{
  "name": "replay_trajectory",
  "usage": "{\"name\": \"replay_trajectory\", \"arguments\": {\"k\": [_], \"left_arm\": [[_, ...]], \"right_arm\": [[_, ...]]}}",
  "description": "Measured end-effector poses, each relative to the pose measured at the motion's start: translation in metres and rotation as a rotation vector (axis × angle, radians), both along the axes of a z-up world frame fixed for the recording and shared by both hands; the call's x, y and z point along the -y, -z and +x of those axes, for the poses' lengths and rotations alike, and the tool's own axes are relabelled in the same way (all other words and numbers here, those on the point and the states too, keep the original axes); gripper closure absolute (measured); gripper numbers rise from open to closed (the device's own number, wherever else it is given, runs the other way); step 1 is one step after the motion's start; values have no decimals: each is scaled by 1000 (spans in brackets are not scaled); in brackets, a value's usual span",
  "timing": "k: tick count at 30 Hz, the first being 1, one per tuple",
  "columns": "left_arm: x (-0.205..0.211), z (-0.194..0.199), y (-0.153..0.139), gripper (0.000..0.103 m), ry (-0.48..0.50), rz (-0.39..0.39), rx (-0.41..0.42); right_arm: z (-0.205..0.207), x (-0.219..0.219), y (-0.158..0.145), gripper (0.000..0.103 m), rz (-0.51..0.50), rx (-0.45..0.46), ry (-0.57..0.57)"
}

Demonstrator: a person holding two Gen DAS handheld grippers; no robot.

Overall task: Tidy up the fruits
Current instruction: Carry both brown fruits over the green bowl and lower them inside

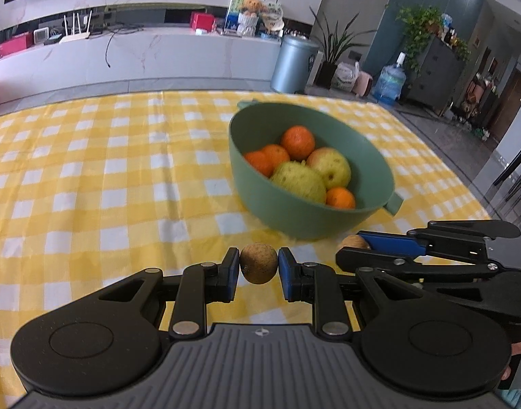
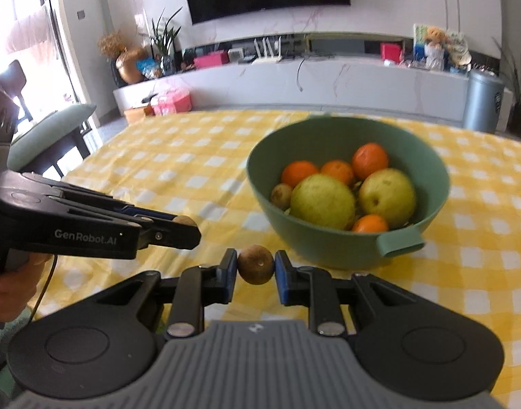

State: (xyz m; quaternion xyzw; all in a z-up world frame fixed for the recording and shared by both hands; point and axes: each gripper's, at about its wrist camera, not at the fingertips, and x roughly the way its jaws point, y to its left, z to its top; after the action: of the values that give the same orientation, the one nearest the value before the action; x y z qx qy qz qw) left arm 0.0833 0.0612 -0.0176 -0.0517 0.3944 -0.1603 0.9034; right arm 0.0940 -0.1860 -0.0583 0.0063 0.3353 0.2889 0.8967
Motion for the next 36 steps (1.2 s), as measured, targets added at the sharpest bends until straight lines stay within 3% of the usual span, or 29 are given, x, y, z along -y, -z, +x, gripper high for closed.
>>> {"name": "replay_trajectory", "arguments": {"k": [20,36], "left_arm": [[43,20,-36,76,70,45,134],[48,57,-10,76,70,44,112]], "right_arm": [[10,31,-39,83,-31,202,148],[50,29,-16,83,-33,125,233]]}}
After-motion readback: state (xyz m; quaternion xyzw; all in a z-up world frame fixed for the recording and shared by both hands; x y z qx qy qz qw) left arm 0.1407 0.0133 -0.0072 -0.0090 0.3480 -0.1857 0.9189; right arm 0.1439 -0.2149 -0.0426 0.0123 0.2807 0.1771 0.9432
